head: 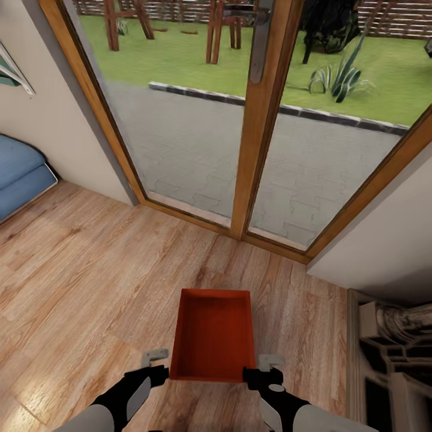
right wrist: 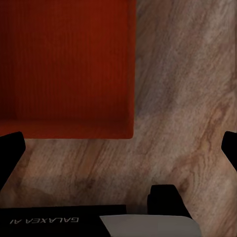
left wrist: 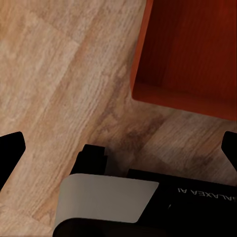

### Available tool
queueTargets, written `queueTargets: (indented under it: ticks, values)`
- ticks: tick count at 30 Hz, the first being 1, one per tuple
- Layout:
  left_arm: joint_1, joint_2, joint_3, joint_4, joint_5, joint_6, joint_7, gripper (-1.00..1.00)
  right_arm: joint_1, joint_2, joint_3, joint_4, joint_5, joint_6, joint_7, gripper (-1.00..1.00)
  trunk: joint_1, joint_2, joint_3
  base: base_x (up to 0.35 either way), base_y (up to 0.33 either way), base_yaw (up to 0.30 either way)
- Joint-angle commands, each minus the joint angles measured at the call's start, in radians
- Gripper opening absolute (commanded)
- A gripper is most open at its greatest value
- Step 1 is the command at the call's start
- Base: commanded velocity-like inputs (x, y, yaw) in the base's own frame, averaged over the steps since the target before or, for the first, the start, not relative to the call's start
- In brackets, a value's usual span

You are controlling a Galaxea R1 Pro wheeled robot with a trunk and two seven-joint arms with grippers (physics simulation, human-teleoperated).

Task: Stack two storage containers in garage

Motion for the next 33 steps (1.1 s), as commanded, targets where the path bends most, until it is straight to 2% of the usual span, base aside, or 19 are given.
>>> queueTargets:
  ticks: [1,13,16,17,18,20,33]
  values:
    - [0.0,0.001,-0.009,-0.005,0.01,0.004,0.007,1.0,0.0,0.0,0.008,-0.002,-0.01,-0.002,-0.005,1.0,0.0,0.0,-0.001,0.0,0.0,0.0]
    - [0.0,0.0,-0.01,-0.013,0.01,0.009,0.007,1.0,0.0,0.0,0.008,-0.002,-0.013,-0.002,-0.005,1.0,0.0,0.0,-0.001,0.0,0.0,0.0]
    - [0.0,-0.005,-0.008,-0.015,0.01,0.002,0.008,1.0,-0.001,-0.002,0.007,-0.002,-0.046,-0.002,-0.005,1.0,0.0,0.0,-0.001,0.0,0.0,0.0]
    - [0.0,-0.007,-0.007,-0.016,0.01,0.0,0.022,1.0,-0.001,-0.006,0.007,-0.002,-0.073,-0.002,-0.004,1.0,0.0,0.0,-0.001,0.0,0.0,0.0]
    - [0.0,-0.009,-0.008,-0.016,0.011,-0.001,0.041,1.0,-0.001,-0.008,0.007,-0.002,-0.075,-0.002,-0.003,1.0,0.0,0.0,-0.001,0.0,0.0,0.0]
    - [0.0,-0.011,-0.007,-0.016,0.012,-0.001,0.061,1.0,0.0,-0.009,0.008,-0.002,-0.076,-0.001,-0.002,1.0,0.008,-0.014,-0.007,0.0,0.0,0.0]
    - [0.0,-0.011,-0.009,-0.016,0.013,0.007,0.055,1.0,0.0,-0.01,0.009,-0.002,-0.076,0.001,0.001,1.0,0.058,-0.105,-0.048,0.0,0.0,0.0]
